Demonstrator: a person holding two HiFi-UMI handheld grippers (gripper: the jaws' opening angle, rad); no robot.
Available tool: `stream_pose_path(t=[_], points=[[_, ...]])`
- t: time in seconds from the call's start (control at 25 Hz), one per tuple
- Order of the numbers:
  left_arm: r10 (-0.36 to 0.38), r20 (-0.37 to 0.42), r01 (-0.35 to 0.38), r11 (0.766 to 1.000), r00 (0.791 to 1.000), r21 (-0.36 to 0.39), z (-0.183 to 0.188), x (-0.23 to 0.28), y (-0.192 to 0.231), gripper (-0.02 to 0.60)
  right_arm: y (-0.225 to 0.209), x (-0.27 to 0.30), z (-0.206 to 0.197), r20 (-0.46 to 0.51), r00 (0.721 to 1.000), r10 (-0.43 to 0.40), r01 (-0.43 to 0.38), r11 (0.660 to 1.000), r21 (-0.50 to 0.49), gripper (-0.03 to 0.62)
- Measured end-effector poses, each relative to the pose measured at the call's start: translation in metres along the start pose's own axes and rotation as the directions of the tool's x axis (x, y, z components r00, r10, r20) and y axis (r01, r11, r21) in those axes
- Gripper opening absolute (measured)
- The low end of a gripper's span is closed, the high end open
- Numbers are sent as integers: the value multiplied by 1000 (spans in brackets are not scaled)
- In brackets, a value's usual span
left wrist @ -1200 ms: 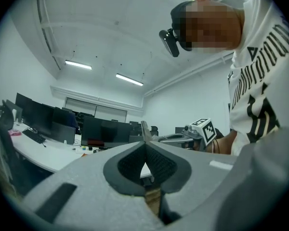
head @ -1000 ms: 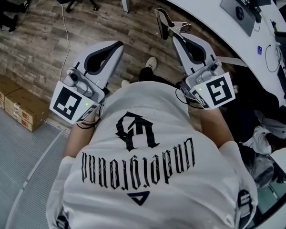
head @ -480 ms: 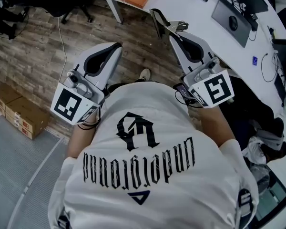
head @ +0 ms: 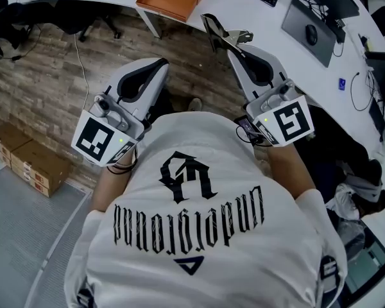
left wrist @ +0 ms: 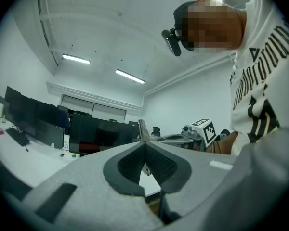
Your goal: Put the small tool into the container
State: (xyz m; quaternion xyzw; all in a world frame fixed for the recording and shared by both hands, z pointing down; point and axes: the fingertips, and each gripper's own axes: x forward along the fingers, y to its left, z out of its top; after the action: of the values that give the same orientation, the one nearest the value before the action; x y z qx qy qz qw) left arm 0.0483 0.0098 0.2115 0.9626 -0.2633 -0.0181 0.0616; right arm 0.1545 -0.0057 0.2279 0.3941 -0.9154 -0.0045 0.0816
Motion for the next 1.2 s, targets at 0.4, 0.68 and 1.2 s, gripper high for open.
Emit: stream_pose_path(t=[0.4,0.68,1.2], points=[[-97,-9,97,995,995,0,8,16,56,12,-20,48,9,-1,997,-83,83,997,4,14],[-162,-8,162,987,987,-2,23,9,109,12,-21,101,25,4,991,-133,133,991,4,15],[-225,1,225,974,974,-18,32,-31,198,14,5,191,36,0,979,-203,203,979,13,15]])
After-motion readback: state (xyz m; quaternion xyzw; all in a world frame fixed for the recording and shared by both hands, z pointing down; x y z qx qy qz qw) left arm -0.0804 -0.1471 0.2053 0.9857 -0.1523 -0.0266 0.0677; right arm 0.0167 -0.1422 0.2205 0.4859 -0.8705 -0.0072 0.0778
